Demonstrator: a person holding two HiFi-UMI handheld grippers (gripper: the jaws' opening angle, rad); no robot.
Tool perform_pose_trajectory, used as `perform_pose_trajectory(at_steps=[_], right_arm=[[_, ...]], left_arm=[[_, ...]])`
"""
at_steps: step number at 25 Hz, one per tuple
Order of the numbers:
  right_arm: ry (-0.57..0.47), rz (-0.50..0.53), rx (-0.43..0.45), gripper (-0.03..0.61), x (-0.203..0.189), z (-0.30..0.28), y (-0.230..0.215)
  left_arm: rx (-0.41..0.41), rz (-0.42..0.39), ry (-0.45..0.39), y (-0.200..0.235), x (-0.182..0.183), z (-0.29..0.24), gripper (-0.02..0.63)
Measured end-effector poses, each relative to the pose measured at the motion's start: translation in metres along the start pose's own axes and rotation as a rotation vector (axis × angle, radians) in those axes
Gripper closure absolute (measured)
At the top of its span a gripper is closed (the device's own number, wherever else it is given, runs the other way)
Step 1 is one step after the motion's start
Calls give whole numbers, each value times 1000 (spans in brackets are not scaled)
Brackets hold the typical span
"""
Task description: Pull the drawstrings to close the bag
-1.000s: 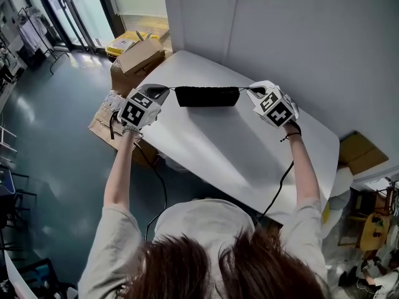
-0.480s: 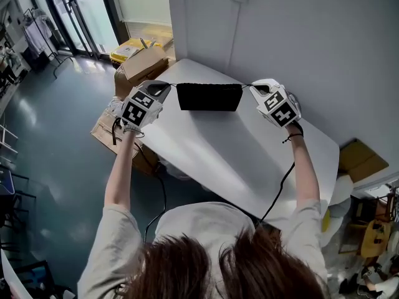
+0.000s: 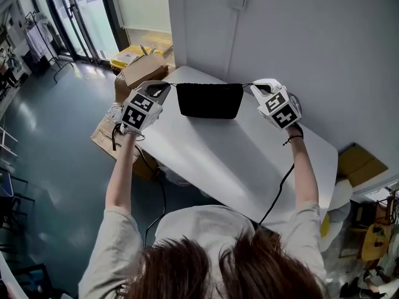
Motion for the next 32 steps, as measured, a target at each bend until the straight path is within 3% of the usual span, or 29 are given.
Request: perform_pose_trajectory(at_steps=[22, 32], right_arm=[[-117, 2, -73, 565, 32, 21, -21], [-125, 13, -100, 565, 41, 22, -22]], left_arm=[[104, -31, -88, 18, 35, 21, 612], [144, -54, -104, 28, 42, 30, 612]])
Point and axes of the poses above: the fingertips, and each gripper's own axes: z backward along the fingers, y to its left, x out of its top, the point moved 9 cm from there along z, backward along the fingers, and after that the axes turned 4 degrees about x, right-handed, at the moved point
